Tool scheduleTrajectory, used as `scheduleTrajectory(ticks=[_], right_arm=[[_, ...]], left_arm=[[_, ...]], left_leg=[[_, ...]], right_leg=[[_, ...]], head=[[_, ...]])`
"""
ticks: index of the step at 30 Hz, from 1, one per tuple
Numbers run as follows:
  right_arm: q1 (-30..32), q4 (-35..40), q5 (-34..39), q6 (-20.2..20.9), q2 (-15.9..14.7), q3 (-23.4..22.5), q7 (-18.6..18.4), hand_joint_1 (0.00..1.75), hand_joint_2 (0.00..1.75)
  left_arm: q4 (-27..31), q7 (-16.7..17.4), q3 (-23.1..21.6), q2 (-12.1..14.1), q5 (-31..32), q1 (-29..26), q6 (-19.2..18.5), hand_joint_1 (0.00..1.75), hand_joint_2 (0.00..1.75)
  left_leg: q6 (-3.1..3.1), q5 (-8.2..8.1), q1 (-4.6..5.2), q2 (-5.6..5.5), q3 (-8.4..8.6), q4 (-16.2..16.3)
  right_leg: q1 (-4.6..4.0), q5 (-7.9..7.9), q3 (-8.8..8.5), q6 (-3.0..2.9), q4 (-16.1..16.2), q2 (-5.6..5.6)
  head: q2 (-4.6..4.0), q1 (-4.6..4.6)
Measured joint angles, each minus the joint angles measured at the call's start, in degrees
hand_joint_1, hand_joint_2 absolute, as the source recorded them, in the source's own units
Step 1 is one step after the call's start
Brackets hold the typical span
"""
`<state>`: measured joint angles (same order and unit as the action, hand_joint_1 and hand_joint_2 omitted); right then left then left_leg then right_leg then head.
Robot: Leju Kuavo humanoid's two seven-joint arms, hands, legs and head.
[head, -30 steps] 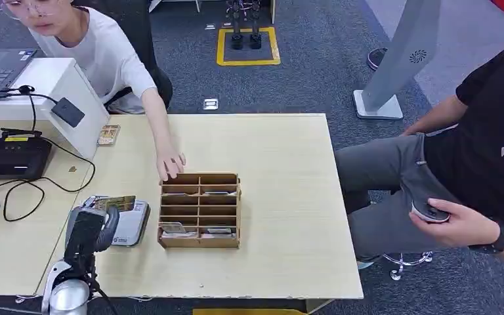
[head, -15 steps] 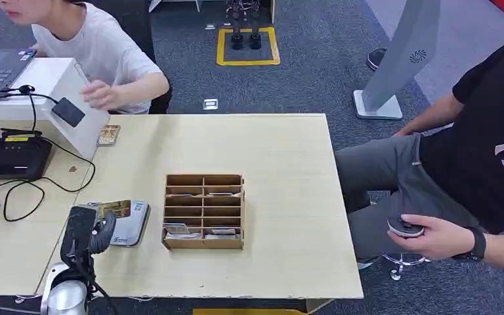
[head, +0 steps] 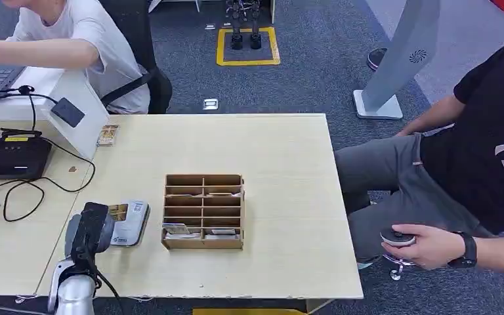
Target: Pass the card to the sensor for recognition and then transmit it.
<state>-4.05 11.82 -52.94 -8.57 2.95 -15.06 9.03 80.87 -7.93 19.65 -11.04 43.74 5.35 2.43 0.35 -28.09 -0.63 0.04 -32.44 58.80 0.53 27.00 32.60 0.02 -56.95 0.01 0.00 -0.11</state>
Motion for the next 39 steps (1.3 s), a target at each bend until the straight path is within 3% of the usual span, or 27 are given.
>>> scheduleTrajectory(ticks=[17,39], right_arm=[[-0.2,0.0,-3.0,0.2,0.0,-1.9,-0.5,0.0,0.0],[-0.2,0.0,-5.1,0.3,0.0,-3.2,-0.4,0.0,0.0]], left_arm=[[-6.4,0.6,5.0,-0.1,15.5,3.1,4.8,1.75,1.75],[-10.4,1.4,6.8,-0.1,21.4,4.5,6.9,1.75,1.75]], left_leg=[[0.0,0.0,0.0,-0.01,0.04,0.0],[0.0,0.0,0.01,0.0,0.13,0.0]], right_leg=[[0.0,0.0,-0.03,0.0,0.0,-0.01],[0.01,0.0,-0.13,0.0,0.0,-0.01]], head=[[0.0,0.0],[0.0,0.0]])
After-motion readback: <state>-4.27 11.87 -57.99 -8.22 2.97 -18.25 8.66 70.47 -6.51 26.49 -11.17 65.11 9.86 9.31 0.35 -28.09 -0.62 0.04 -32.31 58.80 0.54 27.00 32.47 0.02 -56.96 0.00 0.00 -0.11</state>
